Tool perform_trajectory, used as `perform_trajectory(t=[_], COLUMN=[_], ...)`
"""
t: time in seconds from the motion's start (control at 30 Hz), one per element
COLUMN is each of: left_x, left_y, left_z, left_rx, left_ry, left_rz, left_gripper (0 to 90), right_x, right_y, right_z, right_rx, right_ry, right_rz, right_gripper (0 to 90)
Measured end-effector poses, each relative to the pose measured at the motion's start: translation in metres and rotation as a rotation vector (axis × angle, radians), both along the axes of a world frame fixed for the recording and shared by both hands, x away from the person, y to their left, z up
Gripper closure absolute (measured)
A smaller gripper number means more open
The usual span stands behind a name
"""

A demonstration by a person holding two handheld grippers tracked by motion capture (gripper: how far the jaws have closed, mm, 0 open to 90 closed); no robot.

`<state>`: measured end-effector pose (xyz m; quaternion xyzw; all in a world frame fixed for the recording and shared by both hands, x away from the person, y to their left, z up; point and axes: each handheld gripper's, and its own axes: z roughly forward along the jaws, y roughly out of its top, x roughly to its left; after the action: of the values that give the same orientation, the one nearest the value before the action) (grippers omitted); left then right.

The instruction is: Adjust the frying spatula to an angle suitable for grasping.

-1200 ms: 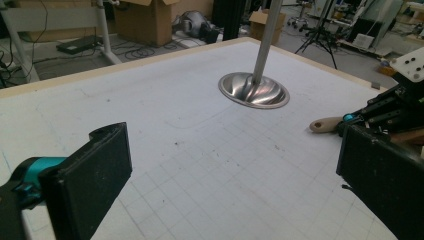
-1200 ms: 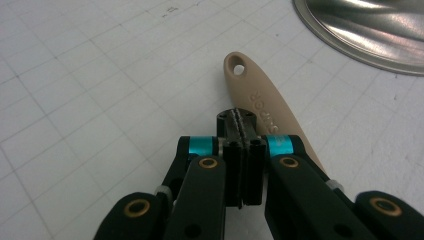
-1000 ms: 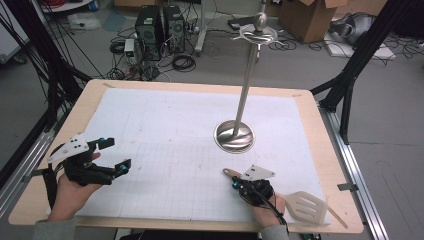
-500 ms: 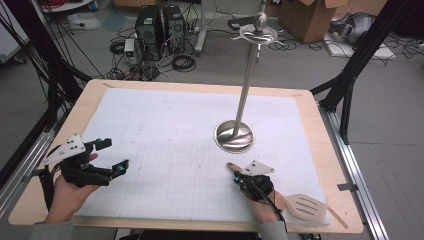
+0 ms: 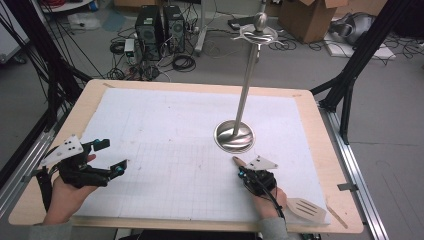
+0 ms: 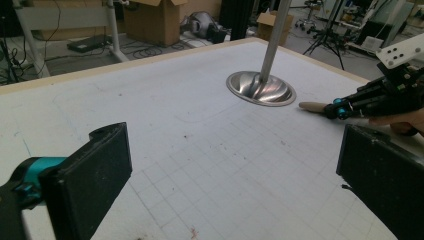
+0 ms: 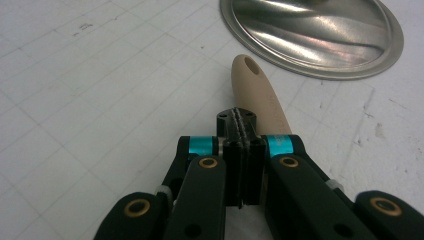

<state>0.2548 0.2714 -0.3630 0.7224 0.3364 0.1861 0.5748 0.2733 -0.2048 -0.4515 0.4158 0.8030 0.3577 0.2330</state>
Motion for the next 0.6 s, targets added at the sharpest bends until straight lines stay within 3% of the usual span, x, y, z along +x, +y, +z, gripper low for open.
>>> perform_trajectory(t=[0.6], left_x=[-0.0012], left_y=[0.0035], left_z=[0.0002], left_rx=[-0.004], left_ry=[-0.001], left_rz=[0.004], left_gripper=[1.7], right_x=[0.0033], right_y=[-0.0078], right_z=[-0.0001], right_rx=[-0.01], right_ry=[-0.004], right_rz=[-0.067], right_gripper=[90.0])
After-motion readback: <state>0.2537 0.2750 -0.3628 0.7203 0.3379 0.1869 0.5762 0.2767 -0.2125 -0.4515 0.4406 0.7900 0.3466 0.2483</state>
